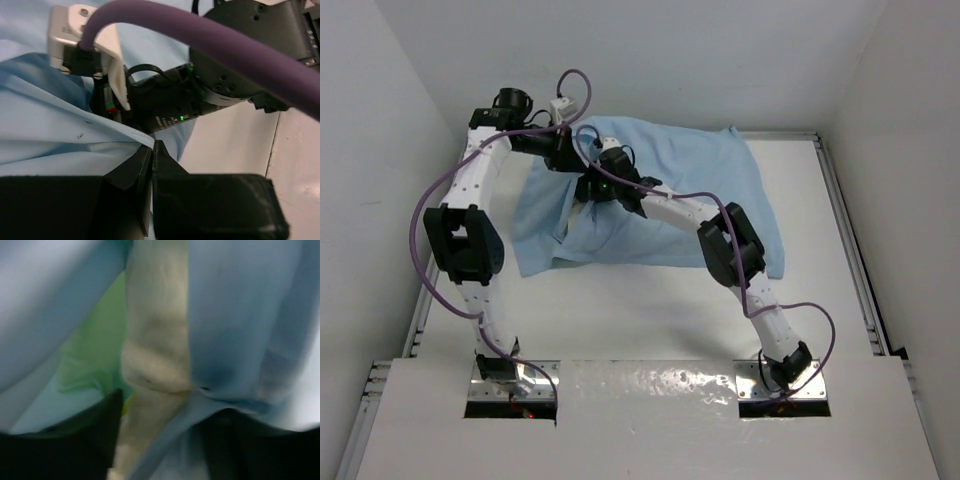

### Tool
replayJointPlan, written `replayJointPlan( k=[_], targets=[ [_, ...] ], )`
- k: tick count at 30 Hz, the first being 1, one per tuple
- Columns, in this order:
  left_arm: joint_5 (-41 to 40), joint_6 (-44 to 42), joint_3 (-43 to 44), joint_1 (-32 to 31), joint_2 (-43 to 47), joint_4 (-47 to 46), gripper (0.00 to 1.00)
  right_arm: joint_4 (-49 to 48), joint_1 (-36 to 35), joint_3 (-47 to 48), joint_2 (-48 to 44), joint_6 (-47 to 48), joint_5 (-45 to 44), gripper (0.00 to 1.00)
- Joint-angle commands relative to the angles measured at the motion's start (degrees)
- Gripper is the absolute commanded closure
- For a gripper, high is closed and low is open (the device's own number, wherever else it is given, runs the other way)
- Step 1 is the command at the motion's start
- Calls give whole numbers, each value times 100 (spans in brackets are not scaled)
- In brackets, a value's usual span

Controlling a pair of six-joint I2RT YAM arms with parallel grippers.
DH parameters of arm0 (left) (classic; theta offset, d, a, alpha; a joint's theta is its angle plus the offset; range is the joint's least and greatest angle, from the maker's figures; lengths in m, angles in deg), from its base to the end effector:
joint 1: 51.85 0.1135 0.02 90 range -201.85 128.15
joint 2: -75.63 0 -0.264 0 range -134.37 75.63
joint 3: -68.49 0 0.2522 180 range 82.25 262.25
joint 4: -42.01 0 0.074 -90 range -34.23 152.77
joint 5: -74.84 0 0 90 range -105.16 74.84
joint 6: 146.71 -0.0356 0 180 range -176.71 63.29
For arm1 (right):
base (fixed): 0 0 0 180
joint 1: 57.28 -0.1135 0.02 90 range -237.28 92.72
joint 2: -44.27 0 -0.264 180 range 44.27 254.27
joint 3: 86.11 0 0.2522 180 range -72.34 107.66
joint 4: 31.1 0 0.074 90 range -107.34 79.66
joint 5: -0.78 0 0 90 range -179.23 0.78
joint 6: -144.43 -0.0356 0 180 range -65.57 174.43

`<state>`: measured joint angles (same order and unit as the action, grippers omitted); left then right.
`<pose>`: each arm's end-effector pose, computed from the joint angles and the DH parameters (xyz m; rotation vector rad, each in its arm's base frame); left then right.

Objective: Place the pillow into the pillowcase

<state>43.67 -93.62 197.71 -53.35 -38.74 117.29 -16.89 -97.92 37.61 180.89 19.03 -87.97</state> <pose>0.4174 -0.0414 0.3382 1.0212 1.9477 -0.9937 0.4208 0.3622 0.1886 -0.1128 2.1500 0.8294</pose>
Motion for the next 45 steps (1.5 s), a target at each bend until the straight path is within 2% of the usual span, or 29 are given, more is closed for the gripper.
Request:
replayJointPlan(
  k=[1,3,4,5,6,7,9,14,16,17,18,19,20,21,22,23,24,25,26,27,28,30,31,32,33,34,36,39,45],
  targets=[
    [613,-696,502,8,29,1170,100,-309,83,343,-12,-267,-699,31],
    [429,136,880,219,-217,437,100,-203,92,20,-528,137,-391,20],
    [228,1262,969,620,-270,-56,100,-264,92,-583,-835,312,-407,17],
    [95,1987,883,807,-279,-705,100,-334,83,-928,-1508,532,-442,11],
    [-315,2655,560,1096,-262,-2016,100,-422,92,-1184,-1846,630,-634,6],
    [-519,3280,487,1160,-270,-2464,100,-414,92,-1578,-2162,726,-740,1],
    [-1298,3217,817,1082,-480,-2741,100,-161,92,-1775,-2928,1007,-872,1],
    [-1190,3207,1234,827,-886,-2662,93,1497,258,-1924,-3887,1536,-864,4],
    [-1085,2988,1119,642,-746,-2601,83,1922,730,-2240,-4317,1353,-637,70],
    [-806,2927,1050,564,-684,-2549,78,2298,977,-2415,-4449,1221,-592,91],
    [-637,2856,1031,545,-623,-2522,71,2485,1266,-2809,-4720,1132,-565,100],
    [-453,2777,1023,519,-500,-2487,59,2626,1835,-3004,-4854,949,-626,99],
    [-147,2663,1040,467,-447,-2269,49,2871,2128,-3241,-4994,877,-601,92],
    [-57,2166,1057,449,-316,-2041,41,2943,2653,-3704,-5291,790,-600,56],
    [-82,1805,1101,449,-245,-1734,30,2970,2893,-3953,-5468,763,-644,37],
    [-508,1357,1215,483,-183,-922,26,2970,3095,-4425,-5618,719,-862,22],
    [-887,604,1198,519,-17,-548,23,2987,3498,-4638,-5872,597,-942,13],
    [-1378,423,1059,571,98,-327,24,3005,3719,-4815,-5962,534,-960,8],
    [-2314,308,492,754,221,-150,30,3049,3913,-4999,-6023,438,-787,9],
    [-2706,194,156,878,448,-114,41,3049,4298,-5332,-6067,315,-637,11],
    [-3049,123,-196,1018,529,-18,67,3005,4415,-5483,-6094,262,-505,29],
    [-3640,-166,-1014,1405,617,184,77,2883,4608,-5965,-6103,122,-197,54],
    [-3763,-246,-1269,1520,635,359,74,2725,4618,-6124,-6129,103,-152,61],
    [-3930,-377,-1854,1643,678,396,69,2663,4627,-6283,-6216,77,-152,61],
    [-4019,-692,-2191,1661,827,405,63,2584,4635,-6589,-6287,25,-187,55],
    [-4124,-834,-2586,1644,950,266,50,2461,4636,-6731,-6366,24,-239,45],
    [-4335,-1211,-3633,1644,1353,11,42,2355,4636,-7099,-6630,42,-362,20],
    [-4976,-1354,-4811,1653,1776,-1016,29,2285,4644,-7408,-6745,94,-530,7],
    [-5295,-1345,-5402,1653,1715,-2476,18,1187,4653,-7857,-6202,208,-152,8]
  ],
)
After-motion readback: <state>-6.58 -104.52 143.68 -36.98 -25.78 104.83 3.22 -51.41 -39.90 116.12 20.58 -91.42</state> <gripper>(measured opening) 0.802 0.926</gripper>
